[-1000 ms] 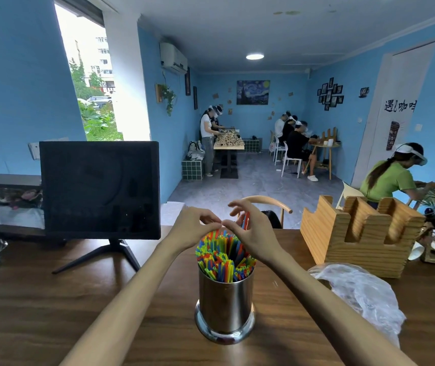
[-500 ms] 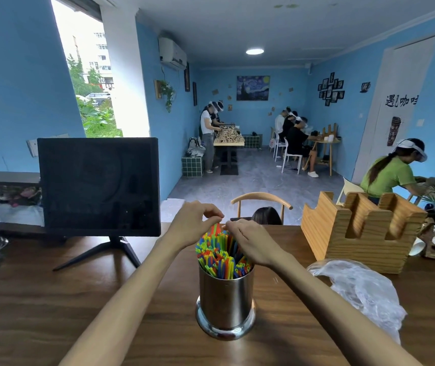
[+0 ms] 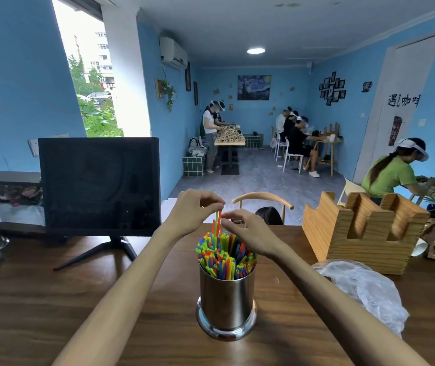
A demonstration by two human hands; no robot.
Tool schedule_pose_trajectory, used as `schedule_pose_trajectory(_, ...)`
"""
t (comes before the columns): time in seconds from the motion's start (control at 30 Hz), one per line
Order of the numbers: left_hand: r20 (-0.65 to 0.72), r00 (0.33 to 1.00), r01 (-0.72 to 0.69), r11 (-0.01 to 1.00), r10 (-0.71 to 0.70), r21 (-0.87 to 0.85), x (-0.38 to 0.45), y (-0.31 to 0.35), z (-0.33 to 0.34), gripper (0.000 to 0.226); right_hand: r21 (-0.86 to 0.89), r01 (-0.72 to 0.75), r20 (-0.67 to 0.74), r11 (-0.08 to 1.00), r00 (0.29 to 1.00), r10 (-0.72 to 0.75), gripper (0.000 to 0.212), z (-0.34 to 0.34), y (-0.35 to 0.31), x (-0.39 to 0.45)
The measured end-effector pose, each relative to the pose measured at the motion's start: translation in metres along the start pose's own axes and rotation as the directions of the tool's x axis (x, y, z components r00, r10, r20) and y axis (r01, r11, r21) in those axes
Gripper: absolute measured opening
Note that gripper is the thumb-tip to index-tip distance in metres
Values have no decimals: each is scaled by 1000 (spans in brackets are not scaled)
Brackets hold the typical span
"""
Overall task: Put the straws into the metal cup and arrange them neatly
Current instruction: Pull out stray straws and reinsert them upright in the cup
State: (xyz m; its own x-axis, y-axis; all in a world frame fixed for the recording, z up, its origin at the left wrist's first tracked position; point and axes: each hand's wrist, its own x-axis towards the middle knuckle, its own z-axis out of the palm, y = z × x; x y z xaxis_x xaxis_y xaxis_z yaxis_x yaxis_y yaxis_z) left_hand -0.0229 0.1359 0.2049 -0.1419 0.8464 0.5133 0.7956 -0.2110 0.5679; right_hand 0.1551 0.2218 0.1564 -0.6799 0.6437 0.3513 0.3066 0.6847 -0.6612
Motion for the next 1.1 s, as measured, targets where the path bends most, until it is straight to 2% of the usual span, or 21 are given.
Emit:
schedule_pose_trajectory(0.17,-205,975,-91,995,84,-27,0,24,-10,12,77,53,-25,996,998,-52,29,5,-10,4)
schedule_pose_trajectory(0.3,-311,946,-120,991,94,-67,0,38,-19,14,153,103,-121,983,989,-84,17,5,-19,4)
schedule_pose_trajectory(0.4,-314,949,-92,984,40,-155,-4,40,-19,24,207,136,-173,969,980,-100,14,4,-24,2)
schedule_pose_trajectory(0.53,-304,953,-61,962,-23,-267,-8,38,-14,38,242,140,-155,960,982,-105,15,3,-26,2)
schedule_pose_trajectory(0.73,-283,955,-34,919,-86,-394,-8,40,-13,56,201,136,-130,970,985,-111,11,-2,-23,2)
schedule_pose_trajectory(0.8,-260,961,-25,911,-91,-412,-8,39,-13,55,196,145,-131,970,984,-121,11,-3,-24,1)
schedule_pose_trajectory(0.97,-249,966,-31,919,-73,-393,-8,38,-13,34,217,144,-135,965,984,-117,13,-3,-24,1)
schedule_pose_trajectory(1.1,-290,952,-34,907,-99,-420,-9,37,-14,34,280,134,-180,951,980,-85,14,-2,-26,-1)
